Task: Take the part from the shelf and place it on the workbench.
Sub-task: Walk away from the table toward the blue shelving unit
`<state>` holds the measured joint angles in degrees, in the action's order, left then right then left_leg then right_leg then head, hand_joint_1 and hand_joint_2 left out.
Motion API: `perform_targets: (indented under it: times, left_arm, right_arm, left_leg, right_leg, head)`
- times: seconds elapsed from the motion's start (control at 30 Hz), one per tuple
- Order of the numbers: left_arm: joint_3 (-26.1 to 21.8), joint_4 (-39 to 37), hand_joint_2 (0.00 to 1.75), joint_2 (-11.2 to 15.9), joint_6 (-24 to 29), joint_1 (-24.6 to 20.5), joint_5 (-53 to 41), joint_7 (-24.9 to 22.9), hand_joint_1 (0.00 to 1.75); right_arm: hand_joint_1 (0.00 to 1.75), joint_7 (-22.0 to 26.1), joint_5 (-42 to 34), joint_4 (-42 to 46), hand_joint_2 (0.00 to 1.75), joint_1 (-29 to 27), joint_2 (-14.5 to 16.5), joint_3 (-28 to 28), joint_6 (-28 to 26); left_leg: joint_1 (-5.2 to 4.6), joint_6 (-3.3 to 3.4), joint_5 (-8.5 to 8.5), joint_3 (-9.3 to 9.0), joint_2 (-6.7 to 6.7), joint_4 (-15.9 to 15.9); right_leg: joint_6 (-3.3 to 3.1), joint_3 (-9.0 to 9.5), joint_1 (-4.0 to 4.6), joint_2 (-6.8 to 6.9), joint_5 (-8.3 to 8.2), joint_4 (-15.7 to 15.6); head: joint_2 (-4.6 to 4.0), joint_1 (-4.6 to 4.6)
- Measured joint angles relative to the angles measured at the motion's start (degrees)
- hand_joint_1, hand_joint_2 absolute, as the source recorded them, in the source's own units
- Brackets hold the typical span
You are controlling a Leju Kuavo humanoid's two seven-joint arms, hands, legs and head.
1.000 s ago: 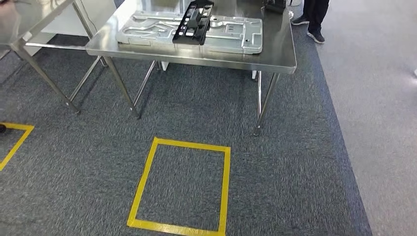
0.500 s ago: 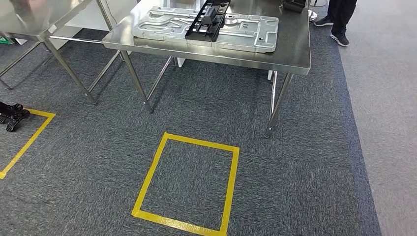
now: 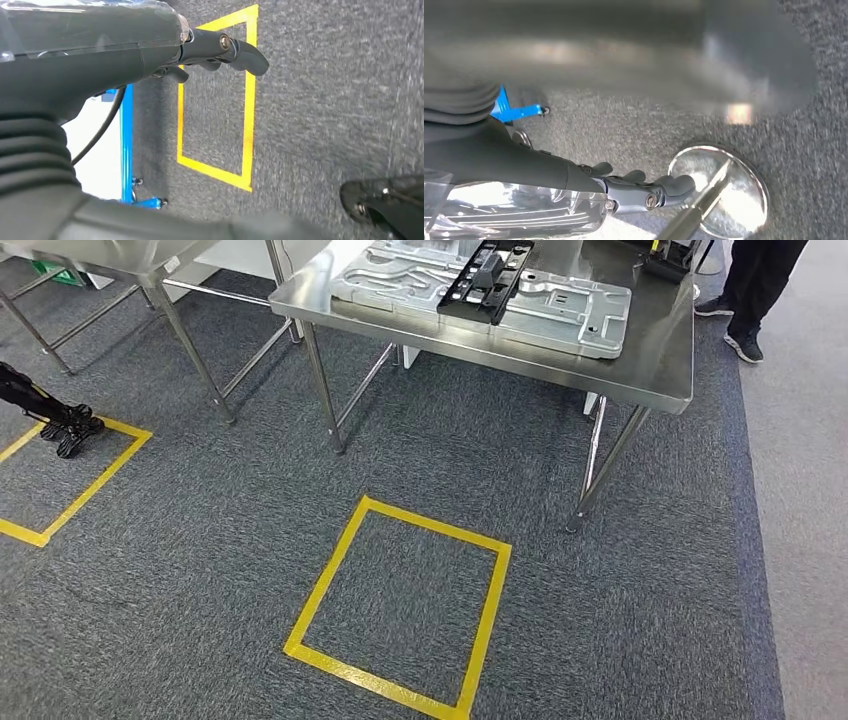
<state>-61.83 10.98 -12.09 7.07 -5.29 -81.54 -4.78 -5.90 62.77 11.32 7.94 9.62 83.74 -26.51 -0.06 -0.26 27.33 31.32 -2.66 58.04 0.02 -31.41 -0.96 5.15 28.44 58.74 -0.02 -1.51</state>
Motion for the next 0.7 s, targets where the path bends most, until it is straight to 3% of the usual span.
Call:
perform_targets:
  times: [0.07,0.37,0.43,0.47,0.53,0.6,0.63,0.7]
  left_arm:
    - [0.00,-0.01,0.00,-0.01,-0.01,-0.02,0.01,0.08,0.00]
    - [0.00,-0.01,0.00,0.08,-0.19,-0.03,0.02,0.55,0.00]
    - [0.00,0.00,0.00,0.10,-0.28,-0.04,0.07,0.92,0.00]
    - [0.00,0.00,0.00,0.11,-0.33,-0.09,0.09,1.10,0.00]
    - [0.01,-0.01,0.00,0.11,-0.43,-0.21,0.11,1.40,0.00]
    - [0.02,-0.01,0.00,0.11,-0.49,-0.25,0.11,1.66,0.00]
    - [0.02,-0.01,0.00,0.11,-0.50,-0.24,0.11,1.78,0.00]
    - [0.02,-0.01,0.00,0.09,-0.51,-0.24,0.10,2.01,0.00]
  right_arm:
    - [0.00,0.64,-0.48,-0.01,0.00,-0.03,0.02,-0.01,-0.21]
    - [0.00,2.25,-2.16,-0.02,0.00,0.00,0.11,0.01,-0.94]
    - [0.00,2.27,-2.16,-0.04,0.00,0.01,0.21,0.01,-0.96]
    - [0.00,2.27,-2.16,-0.04,0.00,-0.04,0.25,0.02,-1.00]
    - [0.00,2.25,-2.17,-0.04,0.00,-0.25,0.26,0.03,-1.11]
    - [0.00,2.17,-2.18,-0.04,0.00,-0.54,0.26,0.03,-1.17]
    - [0.00,2.10,-2.19,-0.04,0.00,-0.67,0.26,0.03,-1.19]
    - [0.00,1.94,-2.19,-0.04,0.00,-0.81,0.26,0.03,-1.22]
  left_leg:
    - [-0.10,0.34,0.06,0.05,0.01,0.04]
    - [-0.95,2.22,0.24,0.50,-0.01,0.14]
    - [-0.70,2.89,-0.23,0.21,0.05,-0.56]
    - [-0.55,3.20,-0.49,0.07,0.05,-0.92]
    - [-0.60,3.54,-0.70,0.08,-0.01,-1.13]
    - [-0.89,3.61,-0.68,0.14,-0.04,-1.08]
    - [-1.02,3.59,-0.64,0.07,-0.10,-1.05]
    - [-1.21,3.45,-0.46,-0.25,-0.43,-0.99]
  right_leg:
    - [0.74,0.21,-0.08,-0.05,-0.30,-0.44]
    - [2.97,0.57,-0.87,0.05,-1.05,-1.41]
    - [3.33,0.30,-0.99,-1.19,-0.14,-0.53]
    - [3.32,-0.53,-0.97,-2.32,1.25,1.37]
    - [2.94,-3.97,-0.77,-4.43,5.36,8.62]
    - [2.51,-7.01,-0.47,-4.92,7.44,14.87]
    - [2.22,-7.12,-0.32,-4.93,6.75,15.02]
    - [1.37,-4.00,0.10,-4.12,2.71,8.57]
  head:
    - [0.00,0.01]
    - [0.00,0.00]
    - [0.00,0.01]
    - [-0.01,0.02]
    - [-0.01,0.02]
    - [-0.01,0.01]
    - [-0.01,0.01]
    - [-0.01,0.01]
